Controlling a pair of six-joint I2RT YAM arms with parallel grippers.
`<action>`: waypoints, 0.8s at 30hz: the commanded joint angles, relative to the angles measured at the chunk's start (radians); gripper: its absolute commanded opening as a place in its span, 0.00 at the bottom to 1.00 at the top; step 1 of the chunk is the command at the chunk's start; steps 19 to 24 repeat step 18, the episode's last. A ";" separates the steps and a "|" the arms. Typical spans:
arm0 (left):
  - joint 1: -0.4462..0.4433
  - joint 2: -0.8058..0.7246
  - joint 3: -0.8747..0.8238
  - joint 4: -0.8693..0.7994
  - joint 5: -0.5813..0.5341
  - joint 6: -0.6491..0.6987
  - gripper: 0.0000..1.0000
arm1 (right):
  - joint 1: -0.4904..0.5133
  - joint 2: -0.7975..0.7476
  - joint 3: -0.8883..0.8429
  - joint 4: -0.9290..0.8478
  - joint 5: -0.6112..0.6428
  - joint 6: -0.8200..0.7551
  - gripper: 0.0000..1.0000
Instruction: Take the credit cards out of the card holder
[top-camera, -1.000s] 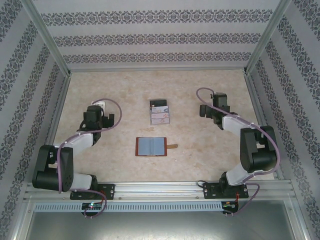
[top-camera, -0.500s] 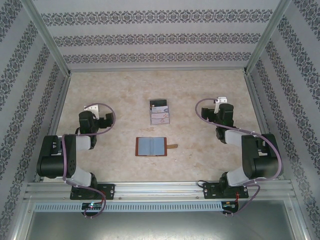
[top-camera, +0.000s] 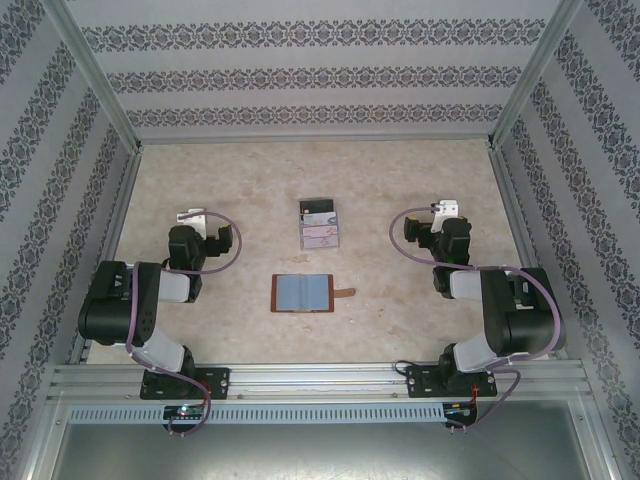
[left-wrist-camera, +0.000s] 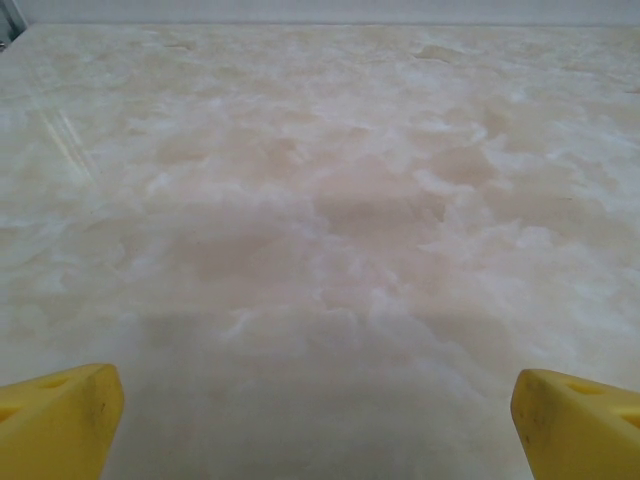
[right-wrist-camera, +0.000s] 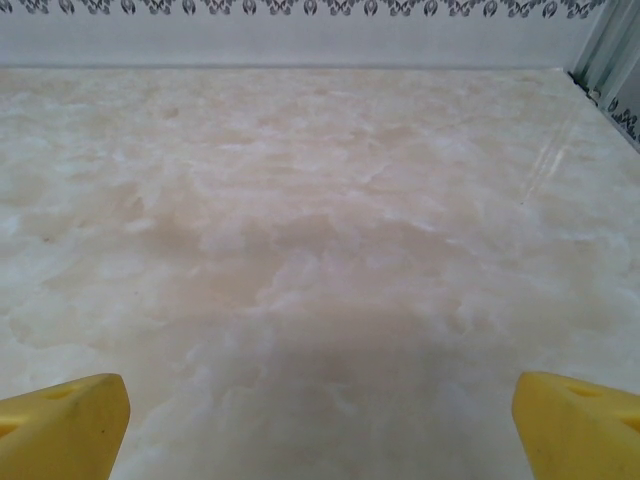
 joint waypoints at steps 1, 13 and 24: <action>-0.006 0.000 -0.018 0.093 -0.021 0.025 1.00 | -0.001 0.000 -0.011 0.057 0.016 0.010 0.98; -0.005 0.006 0.013 0.046 0.054 0.050 1.00 | 0.003 0.006 -0.001 0.045 0.001 0.000 0.98; -0.005 0.003 0.011 0.042 0.052 0.048 1.00 | -0.001 0.004 -0.004 0.049 -0.008 0.003 0.98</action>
